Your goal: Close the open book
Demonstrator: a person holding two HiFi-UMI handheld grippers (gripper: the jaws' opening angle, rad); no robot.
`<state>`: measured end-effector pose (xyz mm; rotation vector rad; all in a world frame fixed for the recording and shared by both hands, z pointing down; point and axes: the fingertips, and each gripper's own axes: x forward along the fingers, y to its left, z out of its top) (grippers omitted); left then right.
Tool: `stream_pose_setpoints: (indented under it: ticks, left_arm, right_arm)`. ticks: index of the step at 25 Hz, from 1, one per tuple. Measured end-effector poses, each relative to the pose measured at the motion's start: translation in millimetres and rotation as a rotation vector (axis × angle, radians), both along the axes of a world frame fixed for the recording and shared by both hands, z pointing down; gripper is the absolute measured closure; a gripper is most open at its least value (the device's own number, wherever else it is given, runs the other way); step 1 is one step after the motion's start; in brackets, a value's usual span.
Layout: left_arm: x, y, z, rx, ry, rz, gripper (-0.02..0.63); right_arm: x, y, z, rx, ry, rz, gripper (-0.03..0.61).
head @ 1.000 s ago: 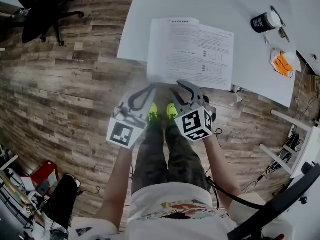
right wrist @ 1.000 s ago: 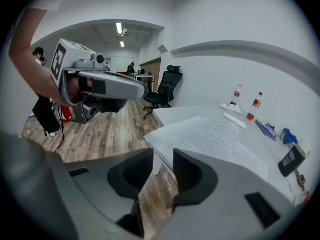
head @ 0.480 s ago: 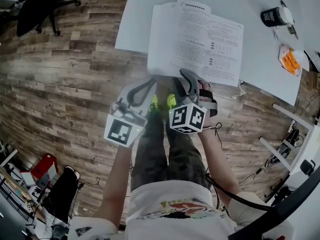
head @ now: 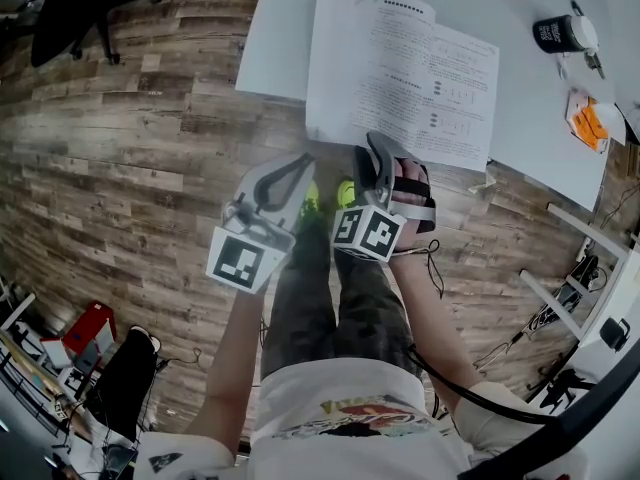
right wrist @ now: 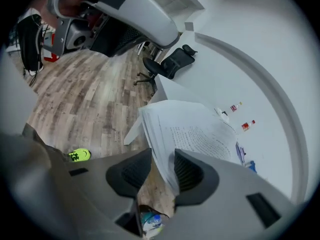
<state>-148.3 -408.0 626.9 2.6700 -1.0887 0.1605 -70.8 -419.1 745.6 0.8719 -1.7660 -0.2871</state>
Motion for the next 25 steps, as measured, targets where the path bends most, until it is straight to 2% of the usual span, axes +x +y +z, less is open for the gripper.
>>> stream_pose_setpoints:
  ticks: [5,8,12,19,22,25]
  left_arm:
    - [-5.0,1.1,5.8,-0.015,0.008,0.003,0.6]
    - [-5.5,2.5,7.3,-0.018,0.015,0.011,0.6]
    - [-7.1,5.2,8.1,-0.025,0.024,0.019,0.6]
    - [-6.9,6.5,2.4,-0.02,0.029,0.03,0.6]
    - [-8.6,5.0,-3.5,-0.01,0.029,0.026,0.6]
    - [-8.9,3.6,-13.7,0.007,0.031,0.028,0.6]
  right_arm:
    - [-2.3,-4.6,2.1,0.072,0.033,0.003,0.448]
    - [-7.1,-7.2,-0.4,0.118,0.06,-0.045,0.437]
    - [-8.3,-6.7,0.4,0.118,0.067,-0.052,0.42]
    - [-7.8,-7.6,-11.1,0.128,-0.061,0.023,0.465]
    - [-7.8,-3.5,-16.1,0.107,-0.129,0.062,0.52]
    - [-7.4,-0.9,-18.8,0.066,-0.175,0.098,0.532]
